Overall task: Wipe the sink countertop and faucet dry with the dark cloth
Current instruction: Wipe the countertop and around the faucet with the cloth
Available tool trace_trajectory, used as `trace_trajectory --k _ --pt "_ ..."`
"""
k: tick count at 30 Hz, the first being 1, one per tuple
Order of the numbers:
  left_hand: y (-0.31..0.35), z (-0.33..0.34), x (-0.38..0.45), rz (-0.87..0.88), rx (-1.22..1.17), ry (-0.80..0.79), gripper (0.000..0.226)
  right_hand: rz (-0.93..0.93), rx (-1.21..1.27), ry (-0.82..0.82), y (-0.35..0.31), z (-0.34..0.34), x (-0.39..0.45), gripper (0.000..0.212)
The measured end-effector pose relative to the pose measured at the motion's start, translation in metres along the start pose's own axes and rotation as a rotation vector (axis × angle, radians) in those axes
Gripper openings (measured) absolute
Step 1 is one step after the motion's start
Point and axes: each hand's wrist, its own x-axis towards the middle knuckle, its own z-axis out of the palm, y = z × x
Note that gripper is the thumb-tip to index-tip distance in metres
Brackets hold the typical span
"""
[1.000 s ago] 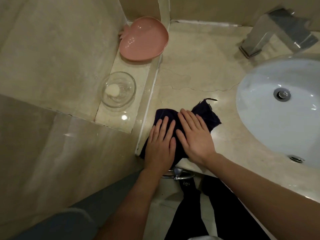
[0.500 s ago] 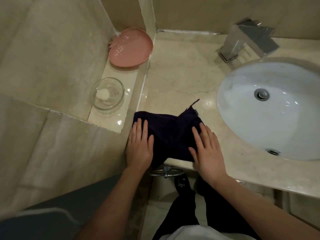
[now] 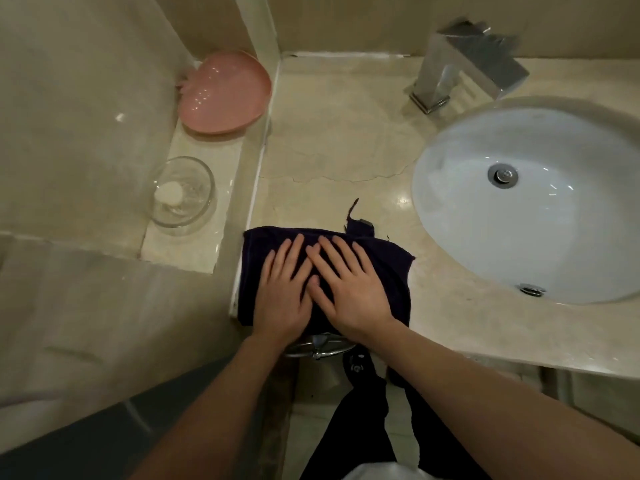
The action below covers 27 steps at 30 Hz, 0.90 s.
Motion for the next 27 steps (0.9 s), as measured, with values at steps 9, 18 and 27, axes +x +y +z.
trace_trajectory --k 9,18,27 --pt "0.046 0.008 -0.005 -0.140 0.096 -0.016 0.069 0.120 0.003 0.004 0.034 -0.011 -0.041 0.060" --pt "0.222 0.046 0.025 0.011 0.037 -0.076 0.071 0.299 -0.081 0.034 0.171 -0.058 -0.139 0.057" --pt "0.216 0.045 0.029 0.136 -0.008 -0.074 0.060 0.516 -0.077 0.095 0.153 -0.053 -0.131 0.048"
